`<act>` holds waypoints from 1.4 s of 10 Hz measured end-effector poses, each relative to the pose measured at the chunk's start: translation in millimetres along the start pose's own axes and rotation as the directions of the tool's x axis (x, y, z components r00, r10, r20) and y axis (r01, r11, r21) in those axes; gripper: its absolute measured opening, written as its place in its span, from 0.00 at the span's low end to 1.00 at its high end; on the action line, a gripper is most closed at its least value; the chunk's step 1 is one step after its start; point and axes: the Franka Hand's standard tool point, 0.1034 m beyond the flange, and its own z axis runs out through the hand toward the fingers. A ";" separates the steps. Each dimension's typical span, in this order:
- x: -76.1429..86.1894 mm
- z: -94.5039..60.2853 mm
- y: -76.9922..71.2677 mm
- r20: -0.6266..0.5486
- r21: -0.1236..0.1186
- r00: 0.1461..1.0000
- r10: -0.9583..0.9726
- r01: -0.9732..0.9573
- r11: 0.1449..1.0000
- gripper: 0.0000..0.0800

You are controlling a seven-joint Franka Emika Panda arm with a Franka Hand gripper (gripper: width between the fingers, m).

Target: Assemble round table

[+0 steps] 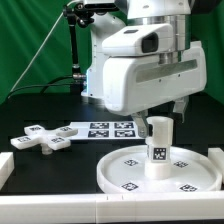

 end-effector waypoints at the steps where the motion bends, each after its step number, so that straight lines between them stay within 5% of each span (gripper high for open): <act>1: -0.9 1.3 -1.4 0.004 -0.005 0.997 -0.081 0.081 0.997 0.81; 6: 1.2 2.8 1.1 0.070 -0.031 0.823 -0.564 0.567 0.823 0.81; 14: -0.5 6.6 1.7 0.135 0.012 0.480 -0.867 0.874 0.485 0.81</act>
Offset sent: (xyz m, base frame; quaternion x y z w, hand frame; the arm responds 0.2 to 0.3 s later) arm 0.0049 0.0045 0.0002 -0.0179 -0.0171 -0.2106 0.9773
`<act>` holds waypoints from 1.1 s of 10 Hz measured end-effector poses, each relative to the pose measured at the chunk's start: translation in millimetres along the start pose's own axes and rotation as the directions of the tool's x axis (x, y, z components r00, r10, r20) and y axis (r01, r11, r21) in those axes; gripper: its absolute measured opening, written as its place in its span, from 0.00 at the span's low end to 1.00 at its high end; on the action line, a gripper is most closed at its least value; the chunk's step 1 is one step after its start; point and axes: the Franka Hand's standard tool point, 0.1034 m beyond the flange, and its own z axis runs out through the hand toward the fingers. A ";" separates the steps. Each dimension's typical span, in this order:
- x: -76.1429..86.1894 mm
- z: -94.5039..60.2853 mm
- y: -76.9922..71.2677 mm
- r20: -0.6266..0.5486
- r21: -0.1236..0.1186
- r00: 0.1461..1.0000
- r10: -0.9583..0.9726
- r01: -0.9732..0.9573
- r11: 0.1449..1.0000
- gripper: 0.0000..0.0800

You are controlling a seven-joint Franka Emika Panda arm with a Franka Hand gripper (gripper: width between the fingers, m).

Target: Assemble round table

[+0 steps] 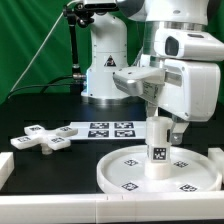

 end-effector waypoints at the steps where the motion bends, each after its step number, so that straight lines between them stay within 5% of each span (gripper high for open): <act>1: -3.2 0.3 -0.8 0.000 0.000 1.000 -0.018 0.018 1.000 0.81; 2: -2.9 0.4 -0.9 0.000 0.001 1.000 -0.017 0.017 1.000 0.81; 4: -3.5 1.5 -3.6 0.000 0.011 1.000 -0.014 0.014 1.000 0.52; 8: -3.9 2.3 -4.8 0.000 0.015 1.000 0.022 -0.022 1.000 0.51; 11: -3.3 2.8 -5.2 0.008 0.038 0.965 0.262 -0.262 0.964 0.51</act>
Offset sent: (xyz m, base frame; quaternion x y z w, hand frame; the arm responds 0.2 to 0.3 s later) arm 0.0000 0.0000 0.0000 0.0000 0.0000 0.0000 1.0000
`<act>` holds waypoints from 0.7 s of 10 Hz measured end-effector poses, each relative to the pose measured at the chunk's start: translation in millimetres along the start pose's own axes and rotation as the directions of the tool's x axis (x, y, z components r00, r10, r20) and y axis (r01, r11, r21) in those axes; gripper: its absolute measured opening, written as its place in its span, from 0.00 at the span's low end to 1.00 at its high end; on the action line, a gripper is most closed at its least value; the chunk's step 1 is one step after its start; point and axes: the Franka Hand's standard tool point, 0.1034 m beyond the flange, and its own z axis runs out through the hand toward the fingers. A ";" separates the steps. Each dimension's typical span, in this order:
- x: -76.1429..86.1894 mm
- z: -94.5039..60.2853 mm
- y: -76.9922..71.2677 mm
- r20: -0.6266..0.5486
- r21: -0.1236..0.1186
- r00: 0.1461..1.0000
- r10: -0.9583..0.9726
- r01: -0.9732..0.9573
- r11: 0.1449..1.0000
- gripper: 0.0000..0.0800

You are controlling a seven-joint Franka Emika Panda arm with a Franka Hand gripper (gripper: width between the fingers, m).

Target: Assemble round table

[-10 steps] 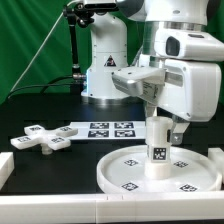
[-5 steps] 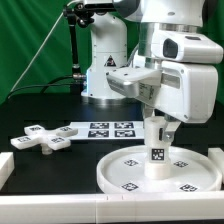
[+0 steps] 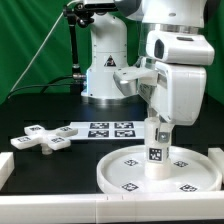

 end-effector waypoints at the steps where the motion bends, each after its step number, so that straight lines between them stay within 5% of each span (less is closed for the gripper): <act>1: 0.3 0.1 -0.4 0.000 0.001 0.997 0.071 -0.071 0.997 0.51; 4: 1.0 0.8 -2.1 -0.014 0.017 0.931 0.365 -0.365 0.931 0.51; 7: 4.8 0.9 -3.7 -0.027 0.059 0.694 0.719 -0.717 0.695 0.51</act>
Offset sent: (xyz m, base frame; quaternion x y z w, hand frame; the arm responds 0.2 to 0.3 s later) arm -0.0073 -0.0100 -0.0110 0.0363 0.0329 0.2962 0.9539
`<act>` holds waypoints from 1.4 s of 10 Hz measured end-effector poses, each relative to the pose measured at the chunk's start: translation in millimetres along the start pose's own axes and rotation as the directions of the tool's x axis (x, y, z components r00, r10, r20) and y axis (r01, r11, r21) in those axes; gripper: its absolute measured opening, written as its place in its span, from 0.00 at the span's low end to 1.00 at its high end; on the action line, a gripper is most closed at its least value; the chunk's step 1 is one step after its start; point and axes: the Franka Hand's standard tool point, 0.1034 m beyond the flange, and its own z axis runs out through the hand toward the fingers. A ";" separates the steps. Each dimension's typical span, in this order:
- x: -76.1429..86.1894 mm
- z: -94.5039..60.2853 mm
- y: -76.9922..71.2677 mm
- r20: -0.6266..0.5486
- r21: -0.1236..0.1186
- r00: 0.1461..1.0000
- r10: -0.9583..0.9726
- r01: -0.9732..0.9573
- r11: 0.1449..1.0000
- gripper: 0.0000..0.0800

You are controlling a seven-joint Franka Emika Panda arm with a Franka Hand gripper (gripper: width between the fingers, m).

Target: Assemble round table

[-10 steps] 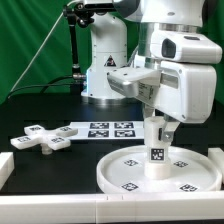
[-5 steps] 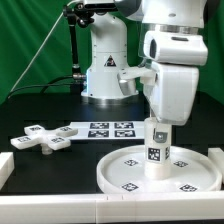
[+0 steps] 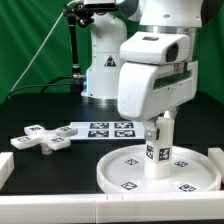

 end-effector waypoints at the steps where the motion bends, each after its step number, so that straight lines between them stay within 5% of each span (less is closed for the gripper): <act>1: -0.3 0.3 0.6 -0.009 0.008 0.992 0.129 -0.129 0.992 0.51; 7: 1.3 -0.2 1.3 -0.022 0.021 0.879 0.477 -0.476 0.879 0.51; 11: -5.3 1.0 -3.4 -0.035 0.078 0.489 0.872 -0.868 0.490 0.51; 14: -5.2 1.1 -1.0 -0.024 0.097 0.399 0.917 -0.912 0.399 0.51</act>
Offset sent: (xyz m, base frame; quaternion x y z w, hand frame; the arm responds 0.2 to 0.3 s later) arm 0.0000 0.0000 0.0000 0.0000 0.0000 0.1938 0.9810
